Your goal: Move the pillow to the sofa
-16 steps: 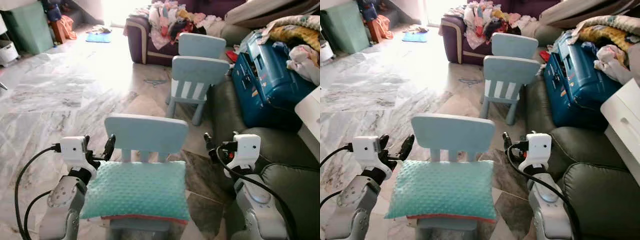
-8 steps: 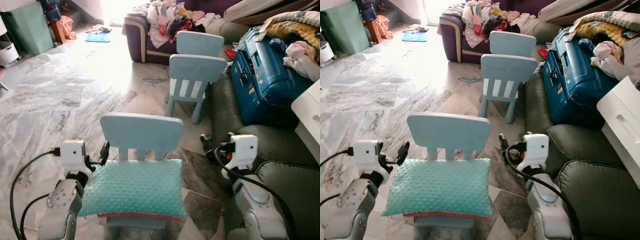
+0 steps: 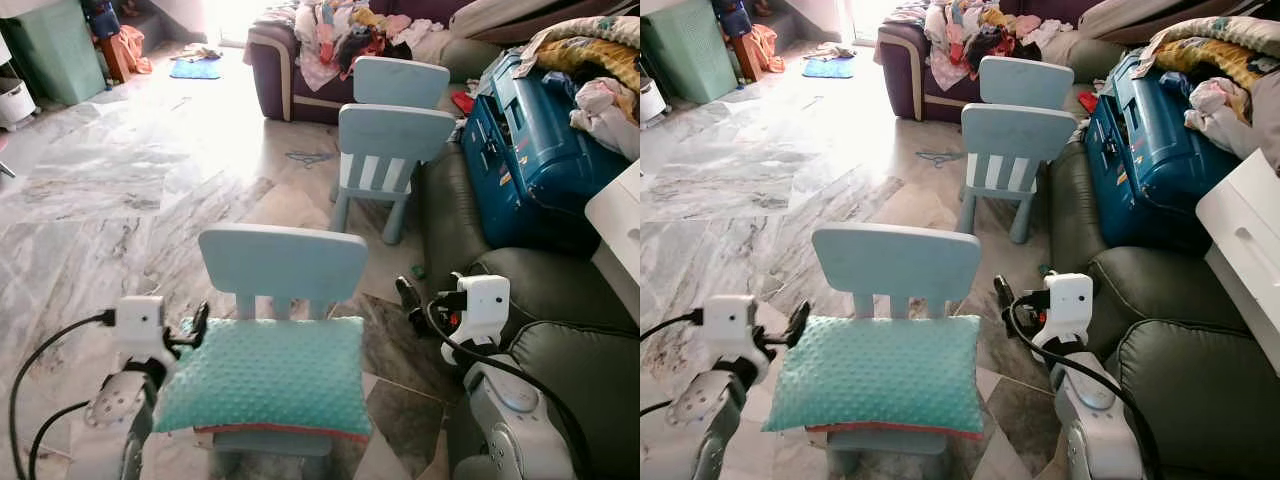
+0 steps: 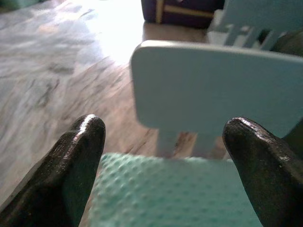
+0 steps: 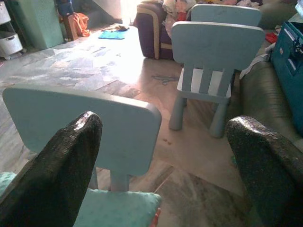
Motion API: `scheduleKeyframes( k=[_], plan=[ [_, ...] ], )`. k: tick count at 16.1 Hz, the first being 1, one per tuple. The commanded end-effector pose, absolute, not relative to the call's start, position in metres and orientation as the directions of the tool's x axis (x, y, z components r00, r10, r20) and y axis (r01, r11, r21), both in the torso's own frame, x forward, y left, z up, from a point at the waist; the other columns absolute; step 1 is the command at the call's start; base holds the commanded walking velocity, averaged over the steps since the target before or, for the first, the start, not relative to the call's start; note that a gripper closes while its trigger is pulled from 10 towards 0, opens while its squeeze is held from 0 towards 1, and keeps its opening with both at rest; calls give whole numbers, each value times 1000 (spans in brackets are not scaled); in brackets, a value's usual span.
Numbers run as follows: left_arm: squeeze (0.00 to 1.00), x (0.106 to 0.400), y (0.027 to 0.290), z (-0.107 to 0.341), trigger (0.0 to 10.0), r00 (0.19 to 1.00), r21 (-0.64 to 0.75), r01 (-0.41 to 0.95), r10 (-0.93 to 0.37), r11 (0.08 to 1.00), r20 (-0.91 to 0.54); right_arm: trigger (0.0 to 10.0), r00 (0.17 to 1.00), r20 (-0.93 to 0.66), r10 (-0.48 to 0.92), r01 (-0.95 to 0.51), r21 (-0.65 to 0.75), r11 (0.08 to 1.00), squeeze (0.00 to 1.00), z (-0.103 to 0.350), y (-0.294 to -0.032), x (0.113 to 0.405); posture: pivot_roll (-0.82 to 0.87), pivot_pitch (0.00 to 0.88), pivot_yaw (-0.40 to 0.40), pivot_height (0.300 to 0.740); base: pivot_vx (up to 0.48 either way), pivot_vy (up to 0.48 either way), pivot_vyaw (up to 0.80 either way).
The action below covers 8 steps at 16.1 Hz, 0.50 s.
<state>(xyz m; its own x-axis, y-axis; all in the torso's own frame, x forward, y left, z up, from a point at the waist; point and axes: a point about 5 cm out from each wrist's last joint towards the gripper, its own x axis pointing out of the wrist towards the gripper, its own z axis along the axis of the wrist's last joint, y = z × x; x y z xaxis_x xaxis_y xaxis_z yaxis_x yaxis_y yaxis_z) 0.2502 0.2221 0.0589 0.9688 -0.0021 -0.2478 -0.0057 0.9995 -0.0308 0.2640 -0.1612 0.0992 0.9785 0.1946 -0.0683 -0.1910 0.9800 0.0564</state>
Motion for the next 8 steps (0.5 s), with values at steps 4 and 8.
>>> scheduleKeyframes(
  k=[4, 8],
  plan=[
    [0, 244, 228, 53, 10000, 962, -8, -13, 11, 1000, -274, 10000, 968, -93, 231, -222, 97, 970, 0, 95, -161, 259, -46, 90, -59, 740, 0, 0, 0],
    [0, 240, 228, 49, 10000, 959, -11, 14, -17, 1000, -283, 10000, 944, -146, 297, -276, 147, 950, 0, 86, -157, 250, -46, 97, -64, 740, 0, 0, 0]
  ],
)
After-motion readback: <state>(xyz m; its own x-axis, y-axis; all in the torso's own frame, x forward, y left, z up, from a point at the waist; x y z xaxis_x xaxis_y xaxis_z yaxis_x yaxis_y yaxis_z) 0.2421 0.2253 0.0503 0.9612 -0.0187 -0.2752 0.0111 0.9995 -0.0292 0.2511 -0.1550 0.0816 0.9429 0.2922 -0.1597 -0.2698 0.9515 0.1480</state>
